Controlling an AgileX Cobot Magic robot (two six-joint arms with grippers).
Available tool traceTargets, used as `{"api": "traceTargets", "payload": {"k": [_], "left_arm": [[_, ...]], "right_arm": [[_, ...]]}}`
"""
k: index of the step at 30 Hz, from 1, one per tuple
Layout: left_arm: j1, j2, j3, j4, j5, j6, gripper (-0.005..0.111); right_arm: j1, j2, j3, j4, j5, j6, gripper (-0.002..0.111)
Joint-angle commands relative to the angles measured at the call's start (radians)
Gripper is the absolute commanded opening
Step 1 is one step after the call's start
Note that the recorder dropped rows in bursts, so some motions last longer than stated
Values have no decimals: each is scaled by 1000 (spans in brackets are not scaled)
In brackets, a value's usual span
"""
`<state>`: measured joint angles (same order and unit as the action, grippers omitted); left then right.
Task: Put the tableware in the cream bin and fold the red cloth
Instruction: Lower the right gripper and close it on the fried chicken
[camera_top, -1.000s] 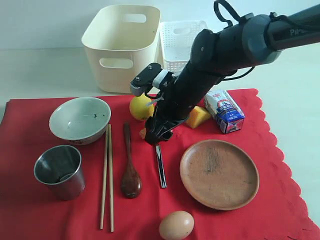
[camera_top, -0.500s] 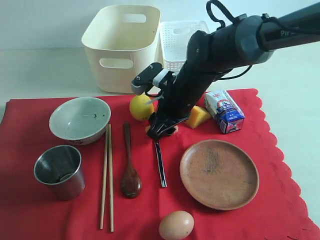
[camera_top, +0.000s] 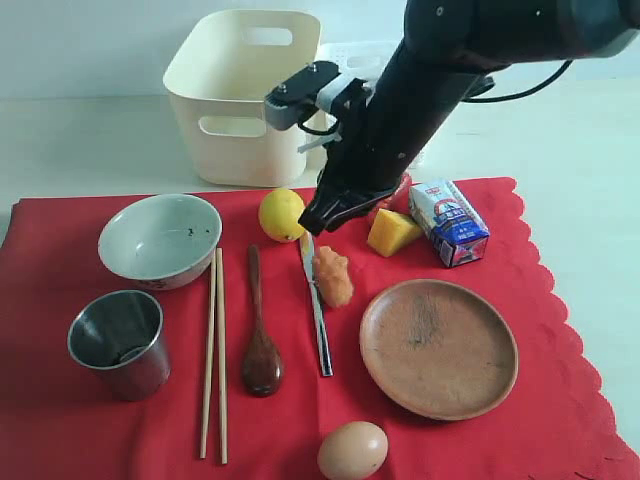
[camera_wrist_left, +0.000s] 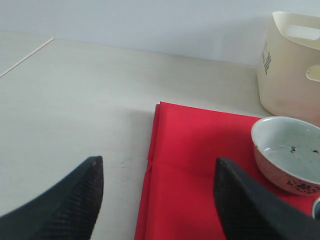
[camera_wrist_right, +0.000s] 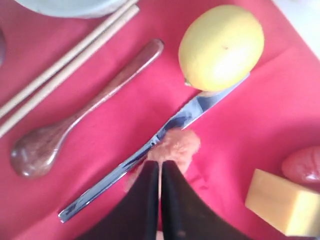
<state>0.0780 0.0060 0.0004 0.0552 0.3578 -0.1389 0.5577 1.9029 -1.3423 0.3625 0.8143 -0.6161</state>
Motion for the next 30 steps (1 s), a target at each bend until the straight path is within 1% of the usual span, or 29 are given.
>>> {"api": "traceTargets", "payload": {"k": [1, 8, 16, 19, 21, 24, 26, 29, 30], "left_arm": [[1, -6, 0, 5, -6, 5, 62], [1, -6, 0, 5, -6, 5, 62], [1, -6, 0, 5, -6, 5, 62], [1, -6, 0, 5, -6, 5, 62], [1, -6, 0, 5, -6, 5, 62], [1, -6, 0, 5, -6, 5, 62], [1, -6, 0, 5, -6, 5, 62], [1, -6, 0, 5, -6, 5, 62], [1, -6, 0, 5, -6, 5, 62]], "right_arm": [[1, -75, 0, -10, 19, 51, 0], [1, -132, 0, -13, 7, 106, 0], [1, -130, 0, -16, 5, 178, 0], [1, -112, 0, -38, 40, 229, 1], [1, -87, 0, -68, 75, 298, 8], [1, -34, 0, -82, 109, 357, 28], [1, 4, 0, -79, 111, 378, 44], [12, 62, 0, -94, 92, 415, 64], [18, 77, 0, -109, 85, 428, 68]]}}
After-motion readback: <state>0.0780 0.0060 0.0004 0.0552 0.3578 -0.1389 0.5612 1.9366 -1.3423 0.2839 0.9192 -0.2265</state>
